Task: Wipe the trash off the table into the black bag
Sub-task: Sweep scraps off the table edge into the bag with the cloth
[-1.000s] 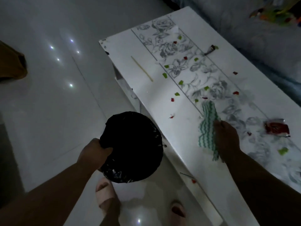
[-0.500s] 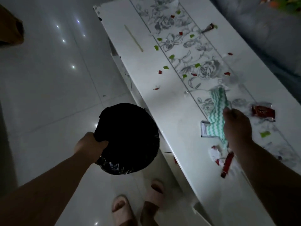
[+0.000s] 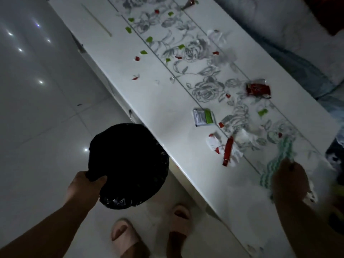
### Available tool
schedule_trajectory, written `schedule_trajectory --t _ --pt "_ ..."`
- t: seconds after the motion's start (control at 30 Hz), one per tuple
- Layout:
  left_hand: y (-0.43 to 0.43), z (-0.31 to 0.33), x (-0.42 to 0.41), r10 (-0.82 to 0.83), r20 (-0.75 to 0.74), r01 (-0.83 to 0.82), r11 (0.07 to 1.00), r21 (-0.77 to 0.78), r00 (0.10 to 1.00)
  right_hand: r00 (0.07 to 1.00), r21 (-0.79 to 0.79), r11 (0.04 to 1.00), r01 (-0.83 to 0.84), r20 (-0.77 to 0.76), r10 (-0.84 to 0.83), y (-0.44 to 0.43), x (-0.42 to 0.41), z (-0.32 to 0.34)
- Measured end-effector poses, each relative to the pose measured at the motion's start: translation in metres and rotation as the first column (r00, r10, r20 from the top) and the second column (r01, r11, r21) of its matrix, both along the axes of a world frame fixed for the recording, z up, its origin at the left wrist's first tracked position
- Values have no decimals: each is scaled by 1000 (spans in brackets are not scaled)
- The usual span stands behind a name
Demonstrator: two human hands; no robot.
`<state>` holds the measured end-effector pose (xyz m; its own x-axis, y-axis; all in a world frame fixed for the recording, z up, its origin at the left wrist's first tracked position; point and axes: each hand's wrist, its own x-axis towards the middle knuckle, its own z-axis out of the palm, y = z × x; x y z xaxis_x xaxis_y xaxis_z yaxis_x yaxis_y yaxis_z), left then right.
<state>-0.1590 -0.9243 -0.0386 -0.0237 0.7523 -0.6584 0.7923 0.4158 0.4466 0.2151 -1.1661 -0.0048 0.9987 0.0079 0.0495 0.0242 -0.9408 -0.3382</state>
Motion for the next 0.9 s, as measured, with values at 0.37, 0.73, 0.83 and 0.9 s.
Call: schedule_trajectory --t 0.37,0.73,0.83,0.9 --pt "-35 -32 14 97 -20 -98 995 -29 995 909 -299 933 -199 -412 62 -22 12 -79" --pt "-34 -46 10 135 -19 -135 991 -4 991 756 115 836 -536 -376 536 93 -11 -67" --pt "-34 -46 8 130 -1 -130 992 4 992 740 182 909 -376 -531 413 111 -30 -74" --pt "-33 -47 7 118 7 -118 993 4 993 715 104 868 -485 -524 462 118 -45 -74"
